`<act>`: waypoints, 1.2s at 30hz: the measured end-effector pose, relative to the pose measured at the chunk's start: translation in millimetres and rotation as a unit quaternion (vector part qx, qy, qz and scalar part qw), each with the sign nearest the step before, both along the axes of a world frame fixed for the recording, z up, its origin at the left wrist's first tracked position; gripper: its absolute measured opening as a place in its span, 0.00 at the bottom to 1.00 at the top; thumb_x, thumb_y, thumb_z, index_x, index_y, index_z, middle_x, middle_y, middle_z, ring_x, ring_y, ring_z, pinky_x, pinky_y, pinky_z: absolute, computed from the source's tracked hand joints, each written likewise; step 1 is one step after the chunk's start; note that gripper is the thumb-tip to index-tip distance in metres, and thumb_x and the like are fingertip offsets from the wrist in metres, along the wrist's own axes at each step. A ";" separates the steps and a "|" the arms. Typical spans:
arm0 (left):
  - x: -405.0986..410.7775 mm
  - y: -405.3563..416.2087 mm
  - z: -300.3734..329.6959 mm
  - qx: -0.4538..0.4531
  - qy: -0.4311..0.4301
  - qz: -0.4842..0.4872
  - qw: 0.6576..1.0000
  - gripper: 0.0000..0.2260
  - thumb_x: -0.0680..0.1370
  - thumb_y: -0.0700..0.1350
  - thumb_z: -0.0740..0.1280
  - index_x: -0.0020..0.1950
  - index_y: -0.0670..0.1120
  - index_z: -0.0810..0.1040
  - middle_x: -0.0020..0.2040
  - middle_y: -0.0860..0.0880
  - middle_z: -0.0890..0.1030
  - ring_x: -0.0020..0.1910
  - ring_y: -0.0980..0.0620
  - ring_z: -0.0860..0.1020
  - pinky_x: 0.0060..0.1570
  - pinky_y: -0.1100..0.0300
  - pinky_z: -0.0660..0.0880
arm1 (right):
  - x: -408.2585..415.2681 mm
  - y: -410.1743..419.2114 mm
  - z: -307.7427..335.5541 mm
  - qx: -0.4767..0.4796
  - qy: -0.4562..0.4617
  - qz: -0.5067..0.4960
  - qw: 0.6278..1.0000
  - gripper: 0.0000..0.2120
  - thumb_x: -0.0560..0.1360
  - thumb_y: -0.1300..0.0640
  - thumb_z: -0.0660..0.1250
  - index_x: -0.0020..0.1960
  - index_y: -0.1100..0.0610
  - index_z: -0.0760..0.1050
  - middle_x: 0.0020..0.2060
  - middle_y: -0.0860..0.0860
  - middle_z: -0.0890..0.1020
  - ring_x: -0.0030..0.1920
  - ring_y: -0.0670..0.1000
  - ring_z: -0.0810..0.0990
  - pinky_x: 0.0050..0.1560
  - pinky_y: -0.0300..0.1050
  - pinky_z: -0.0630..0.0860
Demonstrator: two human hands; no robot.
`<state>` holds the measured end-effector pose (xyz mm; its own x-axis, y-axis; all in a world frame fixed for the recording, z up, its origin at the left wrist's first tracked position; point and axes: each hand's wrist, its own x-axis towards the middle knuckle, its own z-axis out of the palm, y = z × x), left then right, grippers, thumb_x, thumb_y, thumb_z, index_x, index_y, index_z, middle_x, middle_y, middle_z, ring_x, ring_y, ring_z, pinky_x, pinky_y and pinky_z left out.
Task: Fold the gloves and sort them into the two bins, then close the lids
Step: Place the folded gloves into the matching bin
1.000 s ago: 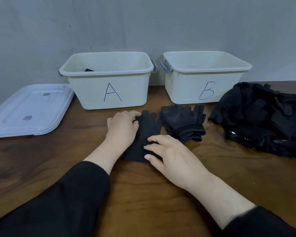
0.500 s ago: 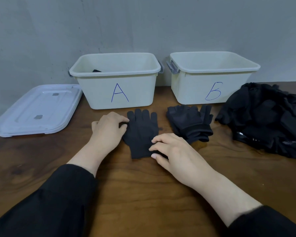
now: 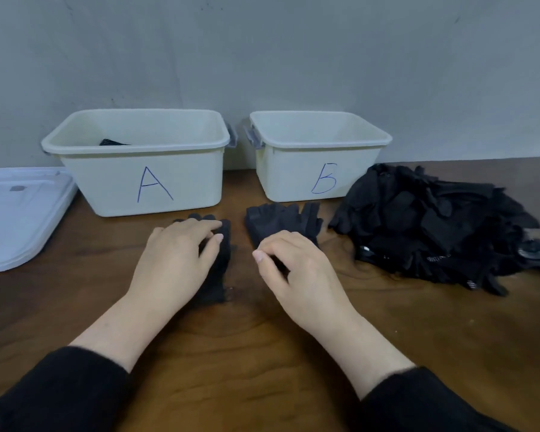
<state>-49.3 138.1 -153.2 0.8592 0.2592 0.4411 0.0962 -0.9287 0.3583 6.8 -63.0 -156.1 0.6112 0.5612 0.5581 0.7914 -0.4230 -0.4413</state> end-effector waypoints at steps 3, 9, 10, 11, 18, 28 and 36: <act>4.0 -42.4 8.9 -0.031 -0.028 -0.053 0.998 0.14 0.82 0.51 0.62 0.65 0.51 0.80 0.55 0.54 0.83 0.55 0.53 0.79 0.58 0.51 0.74 | 15.7 -20.6 4.7 0.003 -0.016 -0.032 0.999 0.13 0.81 0.48 0.60 0.47 0.54 0.79 0.44 0.44 0.80 0.47 0.46 0.77 0.50 0.50 0.76; 32.1 -99.2 0.5 -0.042 -0.037 -0.123 0.991 0.14 0.83 0.50 0.61 0.65 0.51 0.79 0.60 0.54 0.80 0.59 0.54 0.76 0.61 0.55 0.71 | 58.1 -70.8 17.0 -0.069 -0.069 -0.094 0.991 0.04 0.79 0.55 0.68 0.51 0.53 0.80 0.47 0.45 0.81 0.48 0.49 0.77 0.49 0.56 0.76; 35.3 -102.0 -0.8 -0.039 -0.034 -0.126 0.991 0.14 0.83 0.50 0.62 0.66 0.51 0.79 0.61 0.54 0.79 0.61 0.54 0.75 0.62 0.55 0.71 | 68.7 -78.6 21.7 -0.093 -0.075 -0.111 0.987 0.05 0.78 0.56 0.69 0.53 0.53 0.81 0.49 0.45 0.82 0.50 0.51 0.78 0.51 0.57 0.76; 37.3 -103.1 -1.7 -0.036 -0.024 -0.125 0.991 0.14 0.83 0.50 0.61 0.67 0.51 0.79 0.63 0.54 0.79 0.63 0.53 0.74 0.64 0.55 0.69 | 80.1 -86.0 26.9 -0.130 -0.074 -0.131 0.980 0.08 0.78 0.57 0.69 0.56 0.52 0.81 0.53 0.46 0.82 0.53 0.53 0.78 0.55 0.57 0.75; 34.6 -92.2 -9.3 -0.026 0.106 -0.135 0.985 0.22 0.84 0.58 0.55 0.78 0.55 0.65 0.78 0.56 0.65 0.76 0.56 0.62 0.75 0.60 0.53 | 134.5 -109.6 44.9 -0.457 -0.042 -0.205 0.865 0.22 0.81 0.48 0.66 0.73 0.46 0.70 0.75 0.46 0.67 0.77 0.51 0.61 0.77 0.65 0.46; 35.7 -88.9 -7.8 -0.058 0.070 -0.145 0.985 0.22 0.84 0.57 0.56 0.78 0.56 0.65 0.78 0.57 0.65 0.77 0.58 0.60 0.74 0.62 0.52 | 131.0 -99.6 60.6 -0.106 -0.047 -0.219 0.969 0.06 0.82 0.55 0.63 0.53 0.54 0.78 0.46 0.50 0.83 0.51 0.55 0.79 0.62 0.49 0.68; 30.3 -86.0 0.8 -0.317 -0.110 -0.122 0.934 0.21 0.82 0.55 0.61 0.75 0.57 0.68 0.69 0.62 0.74 0.69 0.65 0.69 0.70 0.61 0.68 | 88.9 -76.0 118.4 0.155 0.113 -0.125 0.974 0.09 0.81 0.52 0.67 0.43 0.50 0.78 0.34 0.43 0.81 0.35 0.42 0.76 0.41 0.39 0.72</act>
